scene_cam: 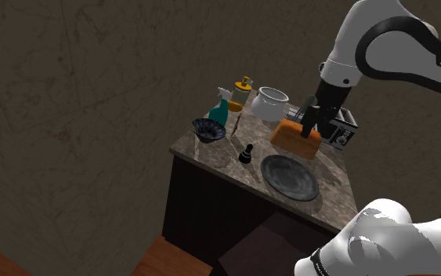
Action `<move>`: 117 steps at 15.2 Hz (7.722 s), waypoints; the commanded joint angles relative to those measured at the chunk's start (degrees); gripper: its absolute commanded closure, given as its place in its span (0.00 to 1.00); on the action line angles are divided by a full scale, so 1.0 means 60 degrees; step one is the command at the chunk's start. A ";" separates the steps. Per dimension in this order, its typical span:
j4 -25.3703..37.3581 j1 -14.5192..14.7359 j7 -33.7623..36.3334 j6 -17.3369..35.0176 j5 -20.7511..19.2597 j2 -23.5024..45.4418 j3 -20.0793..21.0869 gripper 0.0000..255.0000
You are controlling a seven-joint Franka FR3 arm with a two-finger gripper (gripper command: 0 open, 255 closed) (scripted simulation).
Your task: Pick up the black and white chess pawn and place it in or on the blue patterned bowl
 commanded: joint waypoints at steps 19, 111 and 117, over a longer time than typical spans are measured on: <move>-0.0331 -0.0131 -0.1346 0.5437 0.0068 0.4801 -0.1550 0.00; 1.1407 0.0342 -0.0972 0.2569 0.1711 1.3687 -0.1153 1.00; 1.0660 0.0374 -0.0987 0.3341 0.1721 1.3714 -0.1146 1.00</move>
